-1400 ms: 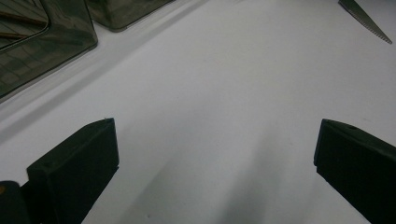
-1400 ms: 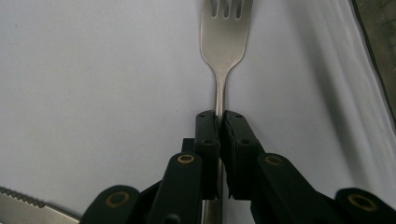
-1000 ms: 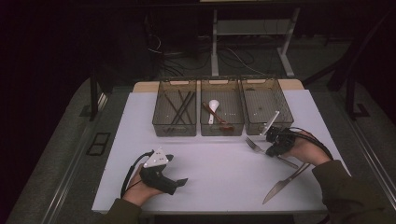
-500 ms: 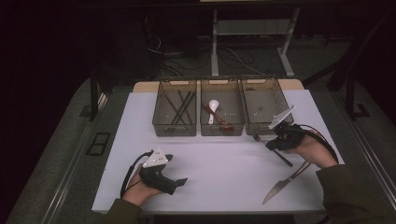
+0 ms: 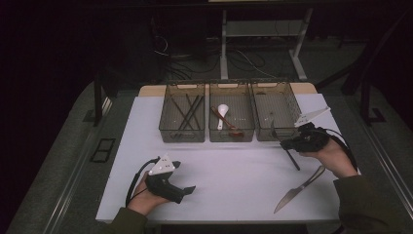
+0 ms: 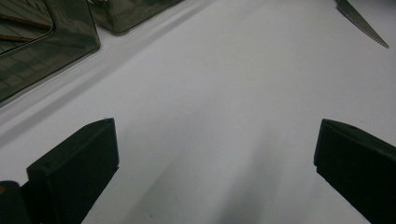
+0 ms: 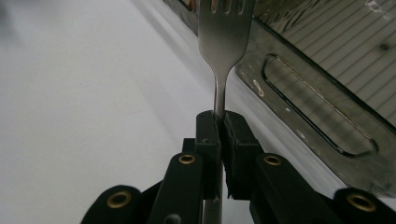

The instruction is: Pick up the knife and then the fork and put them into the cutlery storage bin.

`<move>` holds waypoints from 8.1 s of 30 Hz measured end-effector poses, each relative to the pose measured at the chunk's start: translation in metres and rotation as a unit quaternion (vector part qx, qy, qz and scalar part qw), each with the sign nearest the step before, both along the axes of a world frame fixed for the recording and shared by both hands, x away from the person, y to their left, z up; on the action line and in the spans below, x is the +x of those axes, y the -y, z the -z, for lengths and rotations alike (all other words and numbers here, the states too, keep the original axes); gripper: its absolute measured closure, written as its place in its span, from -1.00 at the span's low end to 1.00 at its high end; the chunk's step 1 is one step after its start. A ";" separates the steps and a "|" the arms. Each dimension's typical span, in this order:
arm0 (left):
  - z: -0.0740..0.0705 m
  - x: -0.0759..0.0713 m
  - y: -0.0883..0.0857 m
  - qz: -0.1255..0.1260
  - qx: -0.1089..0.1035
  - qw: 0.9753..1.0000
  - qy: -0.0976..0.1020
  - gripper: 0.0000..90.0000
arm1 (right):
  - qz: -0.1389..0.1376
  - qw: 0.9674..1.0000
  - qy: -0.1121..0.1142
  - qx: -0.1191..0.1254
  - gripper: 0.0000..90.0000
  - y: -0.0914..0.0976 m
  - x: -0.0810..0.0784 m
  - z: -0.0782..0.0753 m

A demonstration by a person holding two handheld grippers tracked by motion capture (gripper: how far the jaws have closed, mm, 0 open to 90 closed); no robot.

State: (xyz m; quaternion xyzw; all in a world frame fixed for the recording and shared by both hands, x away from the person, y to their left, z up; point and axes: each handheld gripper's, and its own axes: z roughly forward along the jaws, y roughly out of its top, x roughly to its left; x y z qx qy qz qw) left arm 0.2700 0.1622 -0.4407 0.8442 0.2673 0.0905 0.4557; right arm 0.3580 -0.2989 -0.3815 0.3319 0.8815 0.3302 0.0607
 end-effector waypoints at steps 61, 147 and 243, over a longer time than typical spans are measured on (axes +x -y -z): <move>0.001 0.001 0.000 -0.001 -0.001 1.000 -0.002 -1.00 | 0.140 0.983 0.088 0.080 0.88 0.027 0.098 -0.065; 0.002 0.000 0.003 0.004 0.001 1.000 -0.005 -1.00 | 0.073 0.994 0.029 0.077 0.97 0.027 0.032 -0.011; 0.002 0.000 0.005 0.004 0.005 1.000 -0.005 -1.00 | -0.035 0.999 0.021 0.005 0.98 -0.023 -0.084 0.065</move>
